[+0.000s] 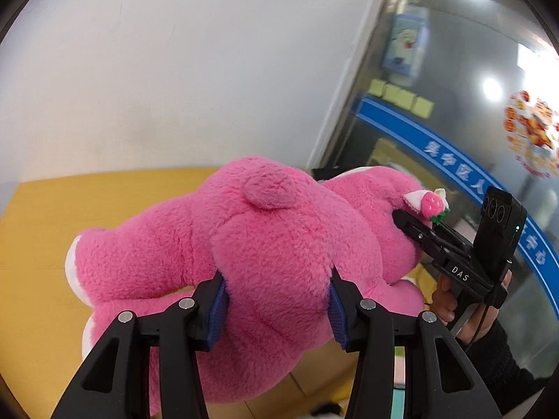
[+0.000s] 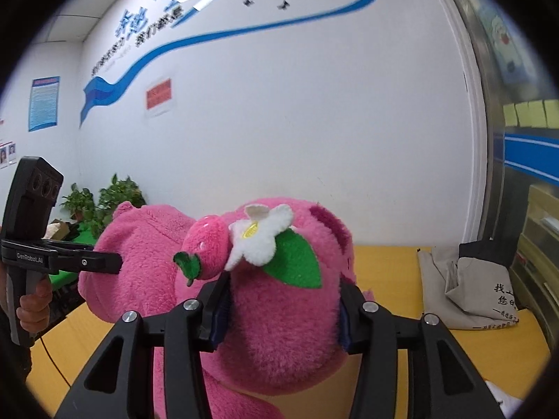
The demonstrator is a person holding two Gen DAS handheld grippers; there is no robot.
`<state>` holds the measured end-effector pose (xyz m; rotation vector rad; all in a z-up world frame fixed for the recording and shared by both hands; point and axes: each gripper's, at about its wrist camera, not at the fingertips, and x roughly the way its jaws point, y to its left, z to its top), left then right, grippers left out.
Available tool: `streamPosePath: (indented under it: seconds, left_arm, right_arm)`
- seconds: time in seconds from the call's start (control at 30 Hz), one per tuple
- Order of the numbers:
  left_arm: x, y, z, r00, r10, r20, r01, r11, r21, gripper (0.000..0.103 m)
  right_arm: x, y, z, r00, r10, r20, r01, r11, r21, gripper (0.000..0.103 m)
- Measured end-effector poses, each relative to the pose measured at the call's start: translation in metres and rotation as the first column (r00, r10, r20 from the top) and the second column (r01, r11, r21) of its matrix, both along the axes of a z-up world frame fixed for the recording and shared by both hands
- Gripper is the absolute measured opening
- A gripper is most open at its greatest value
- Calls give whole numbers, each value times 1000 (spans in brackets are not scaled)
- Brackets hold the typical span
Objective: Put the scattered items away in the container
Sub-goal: 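Carry the pink bear with both grippers and lower it into the box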
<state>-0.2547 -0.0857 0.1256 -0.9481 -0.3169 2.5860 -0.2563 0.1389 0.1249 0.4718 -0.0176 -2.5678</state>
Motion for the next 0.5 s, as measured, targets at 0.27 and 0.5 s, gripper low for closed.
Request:
streamPosePath:
  seconds: [0.27,0.5]
  left_arm:
    - [-112,8,-160,933,-7,360,15,1000,-19,49]
    - [-117,31,-183,924,7,383,38,993,-111,58]
  right_arm:
    - [-106,-1,-118,970,-66,235,50,996,73,55]
    - [-128,-12,-173,886,-229,403,95,941,325,75]
